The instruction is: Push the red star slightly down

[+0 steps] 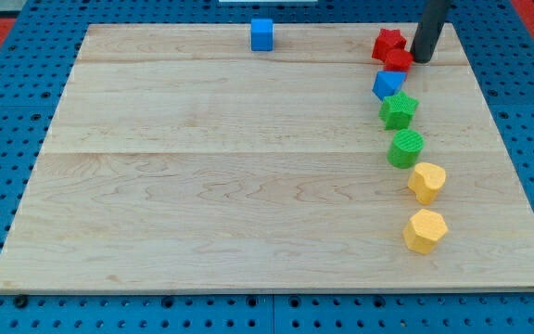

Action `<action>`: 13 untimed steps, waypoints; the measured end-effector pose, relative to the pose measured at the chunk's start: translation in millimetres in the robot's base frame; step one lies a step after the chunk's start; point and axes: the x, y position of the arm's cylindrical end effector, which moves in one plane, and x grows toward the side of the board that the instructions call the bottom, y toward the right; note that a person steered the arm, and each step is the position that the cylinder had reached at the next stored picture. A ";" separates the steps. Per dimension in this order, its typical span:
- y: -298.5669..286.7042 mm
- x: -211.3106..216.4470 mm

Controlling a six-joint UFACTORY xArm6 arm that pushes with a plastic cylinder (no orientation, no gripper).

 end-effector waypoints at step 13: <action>-9.2 -56.9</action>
